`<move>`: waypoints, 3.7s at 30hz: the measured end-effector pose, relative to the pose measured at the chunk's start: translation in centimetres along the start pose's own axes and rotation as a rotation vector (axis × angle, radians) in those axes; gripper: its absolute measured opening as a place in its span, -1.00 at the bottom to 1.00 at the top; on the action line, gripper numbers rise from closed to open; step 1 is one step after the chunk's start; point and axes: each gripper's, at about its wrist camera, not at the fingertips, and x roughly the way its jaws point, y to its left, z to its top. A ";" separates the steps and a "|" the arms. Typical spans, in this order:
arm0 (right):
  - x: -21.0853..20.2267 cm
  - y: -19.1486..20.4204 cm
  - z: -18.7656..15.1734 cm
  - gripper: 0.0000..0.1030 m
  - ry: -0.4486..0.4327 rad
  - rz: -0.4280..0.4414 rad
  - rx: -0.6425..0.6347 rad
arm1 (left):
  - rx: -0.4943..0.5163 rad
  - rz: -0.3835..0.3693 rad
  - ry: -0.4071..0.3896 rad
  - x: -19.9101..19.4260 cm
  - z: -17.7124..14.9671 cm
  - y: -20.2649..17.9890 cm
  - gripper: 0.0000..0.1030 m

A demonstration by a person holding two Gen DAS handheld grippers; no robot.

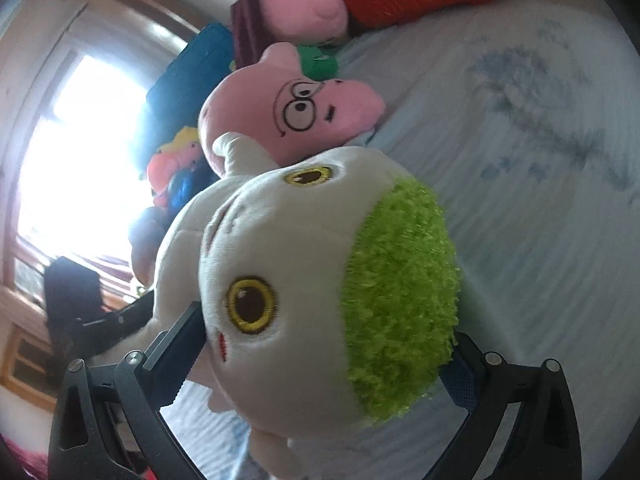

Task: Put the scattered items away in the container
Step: 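Lift the white bunny plush off the table with both tools, then carry the white bunny plush with both tools over the blue crate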

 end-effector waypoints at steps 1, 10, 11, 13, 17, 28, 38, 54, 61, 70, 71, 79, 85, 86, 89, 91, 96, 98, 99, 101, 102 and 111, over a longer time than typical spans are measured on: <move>-0.2 0.5 -0.1 0.94 -0.012 -0.016 -0.023 | -0.004 -0.003 -0.010 -0.4 -0.1 -0.1 0.70; -4.2 4.2 0.0 0.92 -0.114 0.020 -0.088 | 0.064 -0.031 -0.111 -6.6 -0.1 -2.8 0.70; -4.6 4.7 -0.1 0.92 -0.125 0.023 -0.096 | 0.067 -0.034 -0.122 -7.4 -0.3 -2.8 0.70; -5.6 5.9 -0.3 0.93 -0.146 0.034 -0.112 | 0.076 -0.038 -0.148 -9.3 -0.7 -3.1 0.70; -7.6 8.4 -1.1 0.93 -0.177 0.055 -0.149 | 0.076 -0.041 -0.191 -12.7 -1.5 -3.4 0.70; -9.9 14.5 -4.1 0.93 -0.194 0.141 -0.206 | 0.070 0.002 -0.285 -21.2 -4.1 -2.7 0.70; -10.1 20.7 -6.7 0.93 -0.230 0.158 -0.240 | 0.102 -0.025 -0.331 -27.3 -4.6 0.4 0.70; -6.8 34.0 -13.5 0.93 -0.316 0.121 -0.256 | 0.145 -0.093 -0.385 -37.3 -5.0 11.6 0.69; -4.2 39.2 -14.4 0.93 -0.299 0.130 -0.297 | 0.112 -0.081 -0.420 -40.9 -4.8 15.8 0.70; 1.0 43.0 -12.4 0.93 -0.252 0.185 -0.343 | 0.071 -0.021 -0.462 -42.8 -1.8 20.6 0.70; 1.8 43.3 -12.0 0.93 -0.247 0.194 -0.347 | 0.067 -0.012 -0.468 -43.1 -1.4 21.2 0.70; 8.5 47.0 -6.6 0.93 -0.212 0.282 -0.381 | 0.056 0.060 -0.515 -44.1 4.8 25.2 0.70; 12.7 49.7 -2.6 0.93 -0.183 0.329 -0.419 | 0.025 0.101 -0.550 -44.5 8.8 28.1 0.70; 13.4 50.2 -2.2 0.93 -0.176 0.334 -0.424 | 0.019 0.106 -0.554 -44.6 9.4 28.7 0.70; 15.3 51.5 -1.0 0.93 -0.156 0.344 -0.432 | 0.004 0.115 -0.556 -44.7 10.5 30.1 0.70; 16.5 52.5 -0.3 0.93 -0.143 0.344 -0.439 | -0.006 0.112 -0.556 -44.7 11.6 31.6 0.70; 19.5 54.8 0.6 0.93 -0.140 0.340 -0.436 | 0.008 0.108 -0.548 -45.2 14.3 34.9 0.69; 20.7 55.8 0.8 0.93 -0.147 0.335 -0.424 | 0.024 0.098 -0.540 -45.4 15.7 36.5 0.70; 21.3 56.4 1.0 0.93 -0.153 0.330 -0.419 | 0.039 0.086 -0.533 -45.6 16.7 37.7 0.70; 22.5 57.8 1.0 0.93 -0.175 0.317 -0.409 | 0.061 0.069 -0.524 -46.0 18.1 39.3 0.70; 23.1 58.5 1.0 0.93 -0.189 0.309 -0.404 | 0.079 0.057 -0.519 -46.4 19.0 40.5 0.70; 28.3 66.2 0.3 0.93 -0.282 0.245 -0.345 | 0.175 -0.012 -0.474 -50.2 25.2 48.4 0.70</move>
